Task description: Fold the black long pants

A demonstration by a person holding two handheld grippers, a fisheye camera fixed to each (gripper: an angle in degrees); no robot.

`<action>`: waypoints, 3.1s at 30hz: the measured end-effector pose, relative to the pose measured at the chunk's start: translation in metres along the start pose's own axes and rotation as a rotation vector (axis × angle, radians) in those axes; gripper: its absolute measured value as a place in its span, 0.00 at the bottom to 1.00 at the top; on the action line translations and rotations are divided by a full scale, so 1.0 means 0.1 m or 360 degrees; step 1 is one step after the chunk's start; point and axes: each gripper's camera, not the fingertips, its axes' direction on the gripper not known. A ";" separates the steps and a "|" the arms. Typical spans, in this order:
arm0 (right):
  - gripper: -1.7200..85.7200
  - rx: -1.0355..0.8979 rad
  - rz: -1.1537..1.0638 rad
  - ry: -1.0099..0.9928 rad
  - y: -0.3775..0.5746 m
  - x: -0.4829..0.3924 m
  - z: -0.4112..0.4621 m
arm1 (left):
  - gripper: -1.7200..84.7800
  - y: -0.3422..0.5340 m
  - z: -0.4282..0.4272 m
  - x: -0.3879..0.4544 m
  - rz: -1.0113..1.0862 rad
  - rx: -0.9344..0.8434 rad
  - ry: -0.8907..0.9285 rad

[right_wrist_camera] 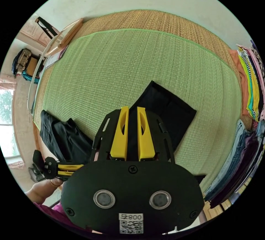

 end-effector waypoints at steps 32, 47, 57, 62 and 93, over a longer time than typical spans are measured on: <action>0.03 0.0575 0.0327 -0.0361 3.41 2.16 0.46 | 0.03 -1.97 0.44 3.25 0.0421 -0.0167 -0.0091; 0.03 0.0609 0.1037 -0.0915 6.24 3.44 2.60 | 0.03 -2.73 0.94 4.71 0.0419 -0.0494 -0.0218; 0.03 0.0721 0.1175 -0.1159 7.32 3.65 3.55 | 0.07 -4.24 1.14 5.84 0.0659 -0.0354 -0.0217; 0.03 0.0735 0.1160 -0.1184 7.60 3.66 3.82 | 0.08 -5.20 1.74 6.44 0.0753 -0.0450 -0.0251; 0.03 0.0767 0.1009 -0.1128 8.19 3.16 3.93 | 0.02 -6.03 2.33 7.17 0.1008 -0.0570 -0.0512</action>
